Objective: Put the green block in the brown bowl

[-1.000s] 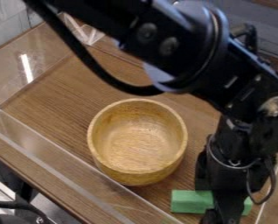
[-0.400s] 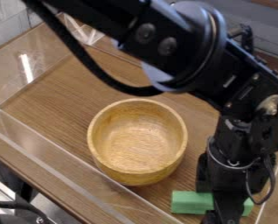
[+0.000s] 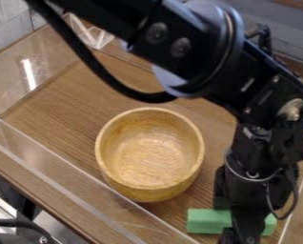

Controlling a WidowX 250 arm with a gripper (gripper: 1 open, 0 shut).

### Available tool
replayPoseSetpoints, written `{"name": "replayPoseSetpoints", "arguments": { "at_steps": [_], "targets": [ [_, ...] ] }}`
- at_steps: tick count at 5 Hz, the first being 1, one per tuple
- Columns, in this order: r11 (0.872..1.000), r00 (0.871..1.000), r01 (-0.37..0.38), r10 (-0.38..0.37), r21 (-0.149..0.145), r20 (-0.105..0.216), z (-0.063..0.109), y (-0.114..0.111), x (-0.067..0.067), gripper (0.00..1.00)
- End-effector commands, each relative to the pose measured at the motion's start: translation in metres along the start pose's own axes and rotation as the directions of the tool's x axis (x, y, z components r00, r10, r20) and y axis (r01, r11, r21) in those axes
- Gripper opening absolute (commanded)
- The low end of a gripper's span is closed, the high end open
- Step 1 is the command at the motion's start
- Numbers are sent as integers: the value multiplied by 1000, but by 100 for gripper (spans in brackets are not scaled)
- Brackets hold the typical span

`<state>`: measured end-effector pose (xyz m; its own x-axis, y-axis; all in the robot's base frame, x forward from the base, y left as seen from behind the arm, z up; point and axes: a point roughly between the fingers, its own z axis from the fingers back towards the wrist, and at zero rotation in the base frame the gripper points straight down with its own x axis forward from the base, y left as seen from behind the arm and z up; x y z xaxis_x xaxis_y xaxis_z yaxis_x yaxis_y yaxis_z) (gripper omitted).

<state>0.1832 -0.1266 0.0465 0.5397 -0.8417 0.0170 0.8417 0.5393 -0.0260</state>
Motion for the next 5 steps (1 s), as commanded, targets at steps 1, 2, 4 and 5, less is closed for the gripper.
{"name": "replayPoseSetpoints", "arguments": {
  "at_steps": [1, 2, 4, 5],
  "targets": [
    [1000, 999, -10, 9, 13, 51, 10, 6, 4, 100],
    [1000, 998, -14, 14, 9, 53, 8, 8, 3, 100],
    [1000, 998, -23, 23, 3, 56, 2, 11, 2, 100],
    [1000, 998, -28, 28, 0, 58, -1, 13, 1, 100]
  ]
}}
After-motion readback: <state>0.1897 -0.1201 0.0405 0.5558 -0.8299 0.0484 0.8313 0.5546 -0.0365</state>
